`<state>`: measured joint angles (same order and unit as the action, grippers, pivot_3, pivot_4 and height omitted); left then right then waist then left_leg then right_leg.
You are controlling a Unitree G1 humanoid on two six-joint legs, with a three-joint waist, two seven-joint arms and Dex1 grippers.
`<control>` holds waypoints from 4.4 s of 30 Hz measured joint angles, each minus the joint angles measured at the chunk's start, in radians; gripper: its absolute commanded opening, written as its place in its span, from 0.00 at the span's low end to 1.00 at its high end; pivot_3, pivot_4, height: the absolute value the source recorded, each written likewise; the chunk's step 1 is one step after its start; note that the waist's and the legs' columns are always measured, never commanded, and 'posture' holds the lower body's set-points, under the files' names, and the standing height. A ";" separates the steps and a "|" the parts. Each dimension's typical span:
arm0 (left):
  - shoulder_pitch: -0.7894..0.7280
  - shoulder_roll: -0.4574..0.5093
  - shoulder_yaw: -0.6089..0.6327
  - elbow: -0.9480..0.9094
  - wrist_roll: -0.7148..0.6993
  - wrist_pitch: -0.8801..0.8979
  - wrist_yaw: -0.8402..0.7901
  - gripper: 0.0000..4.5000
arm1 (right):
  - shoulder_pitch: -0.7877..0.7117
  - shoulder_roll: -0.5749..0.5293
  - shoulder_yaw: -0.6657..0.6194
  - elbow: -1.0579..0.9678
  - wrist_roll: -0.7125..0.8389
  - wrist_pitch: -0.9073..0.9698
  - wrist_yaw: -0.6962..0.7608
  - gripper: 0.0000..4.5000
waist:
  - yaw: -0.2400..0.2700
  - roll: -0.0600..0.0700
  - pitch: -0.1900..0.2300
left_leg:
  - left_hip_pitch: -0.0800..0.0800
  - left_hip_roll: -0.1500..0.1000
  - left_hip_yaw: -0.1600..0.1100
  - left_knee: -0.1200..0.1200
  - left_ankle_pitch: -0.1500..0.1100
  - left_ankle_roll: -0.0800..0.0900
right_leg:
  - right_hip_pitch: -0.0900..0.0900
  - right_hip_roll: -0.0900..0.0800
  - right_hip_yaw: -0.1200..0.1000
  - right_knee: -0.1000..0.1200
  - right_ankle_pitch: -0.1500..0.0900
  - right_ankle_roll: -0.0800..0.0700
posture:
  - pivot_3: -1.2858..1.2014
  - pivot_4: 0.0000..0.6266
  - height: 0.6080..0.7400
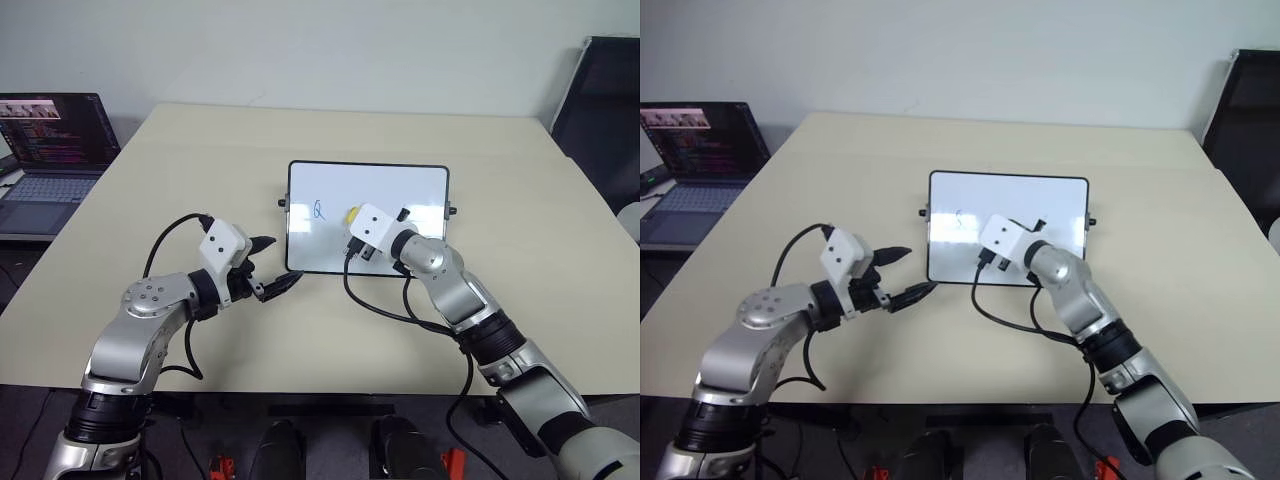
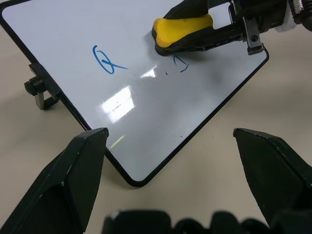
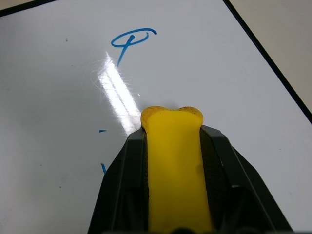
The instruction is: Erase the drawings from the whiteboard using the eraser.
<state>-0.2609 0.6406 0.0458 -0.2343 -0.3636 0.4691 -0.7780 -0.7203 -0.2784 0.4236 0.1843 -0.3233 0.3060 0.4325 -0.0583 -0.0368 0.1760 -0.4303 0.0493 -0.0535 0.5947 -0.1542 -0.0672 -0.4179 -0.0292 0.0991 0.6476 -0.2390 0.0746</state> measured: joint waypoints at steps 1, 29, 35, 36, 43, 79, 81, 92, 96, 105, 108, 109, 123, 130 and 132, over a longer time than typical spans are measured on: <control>0.000 0.000 0.000 0.000 0.000 0.000 0.000 1.00 | 0.008 -0.002 0.008 -0.019 0.000 0.013 0.032 0.25 | 0.000 0.000 0.000 | 0.000 0.000 0.000 -0.001 0.000 0.000 | 0.000 0.000 0.000 0.000 0.000 0.000 | 0.52 0.24 1.00; -0.005 -0.001 -0.004 0.006 0.000 -0.001 -0.004 1.00 | 0.035 -0.053 -0.011 -0.065 -0.009 0.057 0.089 0.25 | 0.002 -0.001 -0.001 | 0.002 0.000 0.000 0.000 0.000 0.000 | 0.003 0.000 0.000 -0.001 0.000 0.000 | 0.52 0.24 1.00; -0.008 -0.002 -0.011 0.008 0.000 -0.001 -0.010 1.00 | 0.074 -0.067 0.012 -0.116 -0.004 0.091 0.177 0.25 | 0.001 -0.001 -0.001 | 0.002 0.000 0.000 0.000 0.000 0.000 | 0.003 0.000 0.000 -0.001 0.000 0.000 | 0.52 0.24 1.00; -0.008 -0.002 -0.011 0.008 0.000 -0.001 -0.010 1.00 | 0.073 -0.064 0.012 -0.111 -0.006 0.089 0.168 0.25 | 0.001 -0.001 -0.001 | 0.002 0.000 0.000 0.000 0.000 0.000 | 0.003 0.000 0.000 -0.001 0.000 0.000 | 0.52 0.24 1.00; -0.008 -0.002 -0.012 0.008 0.000 -0.001 -0.011 1.00 | 0.042 -0.060 0.002 -0.063 -0.010 0.077 0.123 0.25 | 0.003 -0.001 -0.001 | 0.002 -0.001 0.000 0.000 0.000 0.000 | -0.001 -0.001 0.000 -0.004 0.000 0.000 | 0.52 0.24 1.00; -0.092 -0.030 -0.013 0.008 -0.009 0.002 -0.018 1.00 | 0.111 -0.106 -0.218 -0.152 0.164 0.255 0.178 0.25 | -0.002 -0.004 -0.002 | 0.005 -0.002 0.002 0.001 0.000 0.000 | 0.003 -0.005 -0.001 -0.004 0.000 0.000 | 0.52 0.24 1.00; -0.092 -0.031 -0.013 0.008 -0.009 0.002 -0.018 1.00 | 0.126 -0.103 -0.225 -0.172 0.193 0.282 0.183 0.25 | -0.002 -0.004 -0.002 | 0.005 -0.002 0.002 0.001 0.000 0.000 | 0.003 -0.005 -0.001 -0.004 0.000 0.000 | 0.52 0.24 1.00; -0.092 -0.040 -0.013 0.009 -0.008 0.002 -0.018 1.00 | 0.052 -0.067 -0.260 -0.049 0.186 0.171 -0.010 0.25 | -0.011 -0.004 0.000 | 0.004 -0.002 0.003 0.001 -0.004 -0.006 | -0.002 -0.007 -0.001 -0.008 0.000 0.000 | 0.52 0.24 1.00; -0.092 -0.048 -0.014 0.009 -0.008 0.002 -0.017 1.00 | 0.016 -0.067 -0.266 0.004 0.186 0.131 -0.046 0.25 | -0.014 -0.004 0.000 | 0.004 -0.002 0.003 0.001 -0.002 -0.003 | -0.002 -0.007 0.000 -0.008 0.000 0.000 | 0.52 0.24 1.00; -0.101 -0.068 -0.014 0.012 -0.009 0.002 -0.001 1.00 | -0.018 -0.071 -0.256 0.041 0.186 0.088 -0.028 0.25 | -0.024 -0.004 0.000 | 0.003 -0.002 0.003 0.000 0.000 0.000 | 0.000 -0.006 0.000 -0.004 0.000 0.000 | 0.52 0.24 1.00; -0.113 -0.076 -0.014 0.012 -0.010 0.004 0.004 1.00 | -0.021 -0.082 -0.243 0.032 0.186 0.104 0.005 0.25 | -0.025 -0.004 -0.001 | 0.003 -0.002 0.003 0.000 0.000 0.000 | -0.001 -0.006 0.000 -0.004 0.000 0.000 | 0.52 0.24 1.00; -0.115 -0.076 -0.014 0.012 -0.010 0.004 0.004 1.00 | -0.011 -0.091 -0.238 0.016 0.186 0.116 0.022 0.25 | -0.025 -0.004 -0.001 | 0.003 -0.002 0.003 0.000 0.000 0.000 | 0.000 -0.006 0.000 -0.004 0.000 0.000 | 0.52 0.24 1.00; -0.092 -0.080 0.022 0.013 -0.029 0.019 0.050 1.00 | 0.145 -0.150 -0.173 -0.222 0.174 0.185 0.132 0.25 | -0.025 -0.004 0.000 | 0.000 -0.002 0.003 -0.002 0.000 0.000 | -0.003 -0.006 -0.001 -0.004 0.000 0.000 | 0.52 0.24 1.00; -0.032 -0.076 0.125 0.014 -0.037 0.043 0.118 1.00 | 0.300 -0.094 -0.253 -0.495 0.350 0.184 0.167 0.25 | -0.021 -0.003 0.001 | -0.003 -0.002 0.002 -0.005 -0.004 -0.005 | -0.005 -0.005 -0.002 -0.004 -0.005 0.005 | 0.52 0.24 1.00; -0.016 -0.076 0.145 0.011 -0.040 0.051 0.132 1.00 | 0.338 -0.094 -0.253 -0.546 0.385 0.197 0.179 0.25 | -0.019 -0.003 0.001 | -0.003 -0.002 0.002 -0.005 -0.005 -0.006 | -0.004 -0.005 -0.002 -0.004 -0.005 0.006 | 0.52 0.24 1.00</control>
<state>-0.2766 0.5651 0.1905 -0.2230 -0.4035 0.5202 -0.6457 -0.3818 -0.3720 0.1709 -0.3616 0.0616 0.5031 0.6111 -0.0776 -0.0400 0.1771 -0.4337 0.0475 -0.0519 0.5897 -0.1587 -0.0733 -0.4223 -0.0345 0.0972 0.6434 -0.2445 0.0802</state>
